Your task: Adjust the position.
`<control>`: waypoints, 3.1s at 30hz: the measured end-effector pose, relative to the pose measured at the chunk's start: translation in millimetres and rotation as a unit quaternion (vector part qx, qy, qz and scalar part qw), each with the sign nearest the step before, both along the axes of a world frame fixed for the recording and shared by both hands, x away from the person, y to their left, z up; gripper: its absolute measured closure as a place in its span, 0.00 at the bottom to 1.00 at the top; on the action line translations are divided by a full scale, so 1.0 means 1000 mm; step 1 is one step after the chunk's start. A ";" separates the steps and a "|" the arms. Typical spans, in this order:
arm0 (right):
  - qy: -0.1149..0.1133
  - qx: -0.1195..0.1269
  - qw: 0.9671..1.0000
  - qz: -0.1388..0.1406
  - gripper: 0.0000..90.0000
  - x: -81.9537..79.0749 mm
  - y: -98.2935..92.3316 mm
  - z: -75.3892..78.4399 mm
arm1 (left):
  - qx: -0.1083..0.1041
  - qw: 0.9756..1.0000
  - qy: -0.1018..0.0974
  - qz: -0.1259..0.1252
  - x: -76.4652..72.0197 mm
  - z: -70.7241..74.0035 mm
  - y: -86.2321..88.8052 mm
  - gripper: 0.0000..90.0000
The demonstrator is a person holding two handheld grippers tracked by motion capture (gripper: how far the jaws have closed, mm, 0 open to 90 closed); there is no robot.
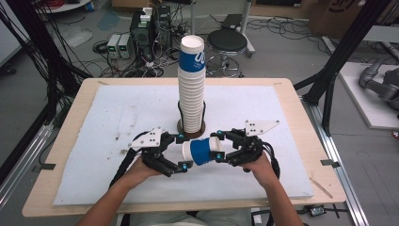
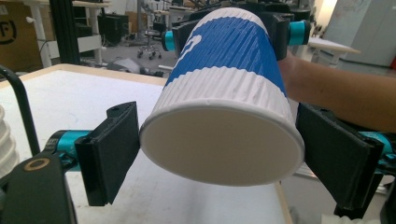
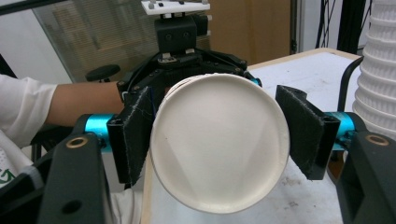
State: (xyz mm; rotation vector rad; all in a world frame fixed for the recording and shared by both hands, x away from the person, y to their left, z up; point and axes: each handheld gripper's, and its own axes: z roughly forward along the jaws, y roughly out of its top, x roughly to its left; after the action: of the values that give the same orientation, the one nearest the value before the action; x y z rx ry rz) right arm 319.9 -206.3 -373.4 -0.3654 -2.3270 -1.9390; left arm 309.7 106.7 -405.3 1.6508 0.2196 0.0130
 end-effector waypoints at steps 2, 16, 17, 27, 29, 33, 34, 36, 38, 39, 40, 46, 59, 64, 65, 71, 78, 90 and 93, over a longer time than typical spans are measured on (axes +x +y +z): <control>0.003 0.005 1.000 0.002 0.35 0.000 0.000 0.000 | -0.002 1.000 0.003 -0.004 0.000 -0.001 0.000 0.17; 0.018 -0.010 1.000 0.008 0.36 0.002 -0.002 -0.005 | 0.033 0.999 -0.012 -0.004 -0.001 0.004 0.000 0.28; 0.018 -0.013 1.000 0.008 0.36 0.002 -0.002 -0.005 | 0.036 0.999 -0.013 -0.005 -0.001 0.004 -0.001 0.29; 0.026 -0.036 0.999 -0.002 0.27 0.001 -0.001 -0.008 | 0.063 0.998 -0.022 -0.009 -0.002 0.011 -0.004 0.32; 0.024 -0.036 0.999 -0.002 0.24 0.000 0.000 -0.007 | 0.075 0.997 -0.027 -0.009 -0.002 0.011 -0.005 0.32; 0.014 -0.042 0.999 -0.014 0.22 -0.001 -0.003 -0.003 | 0.095 0.995 -0.032 -0.006 0.000 0.017 -0.007 0.33; 0.007 -0.046 0.999 -0.018 0.22 -0.001 -0.005 -0.001 | 0.103 0.994 -0.034 -0.005 0.001 0.020 -0.007 0.33; -0.010 -0.064 0.998 -0.023 0.22 -0.004 -0.007 0.003 | 0.119 0.992 -0.034 -0.001 0.003 0.025 -0.007 0.33; -0.036 -0.090 0.995 -0.026 0.22 -0.007 -0.006 0.008 | 0.141 0.989 -0.038 0.001 0.005 0.030 -0.008 0.33; -0.044 -0.100 0.994 -0.026 0.22 -0.008 -0.005 0.010 | 0.155 0.987 -0.039 0.000 0.006 0.033 -0.008 0.33; -0.056 -0.112 0.992 -0.030 0.22 -0.009 -0.004 0.012 | 0.166 0.985 -0.038 0.000 0.007 0.035 -0.009 0.33; -0.101 -0.174 0.979 -0.032 0.22 -0.012 0.005 0.020 | 0.252 0.966 -0.048 -0.010 0.010 0.050 -0.020 0.33; -0.150 -0.331 0.932 0.000 0.22 -0.004 0.045 0.027 | 0.333 0.941 -0.050 -0.020 0.018 0.064 -0.032 0.32; -0.157 -0.365 0.918 0.015 0.22 -0.001 0.060 0.026 | 0.341 0.938 -0.049 -0.024 0.018 0.065 -0.036 0.32; -0.161 -0.371 0.915 0.017 0.22 -0.001 0.063 0.025 | 0.342 0.938 -0.047 -0.023 0.018 0.064 -0.037 0.32; -0.160 -0.404 0.900 0.028 0.23 -0.001 0.076 0.021 | 0.358 0.933 -0.041 -0.025 0.018 0.062 -0.041 0.32; -0.164 -0.428 0.888 0.035 0.32 0.000 0.084 0.016 | 0.367 0.929 -0.041 -0.021 0.017 0.062 -0.045 0.32; -0.150 -0.403 0.902 0.018 0.32 0.000 0.072 0.016 | 0.296 0.955 -0.033 -0.006 0.018 0.061 -0.038 0.23; -0.141 -0.382 0.913 0.005 0.32 0.003 0.061 0.016 | 0.258 0.966 -0.027 0.011 0.018 0.062 -0.027 0.22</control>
State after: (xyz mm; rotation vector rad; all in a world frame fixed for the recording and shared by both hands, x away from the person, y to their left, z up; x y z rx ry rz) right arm 322.8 -144.9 -357.0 -0.1126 -3.1940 -1.0315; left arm 327.8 79.4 -343.6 2.1640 0.2040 0.1423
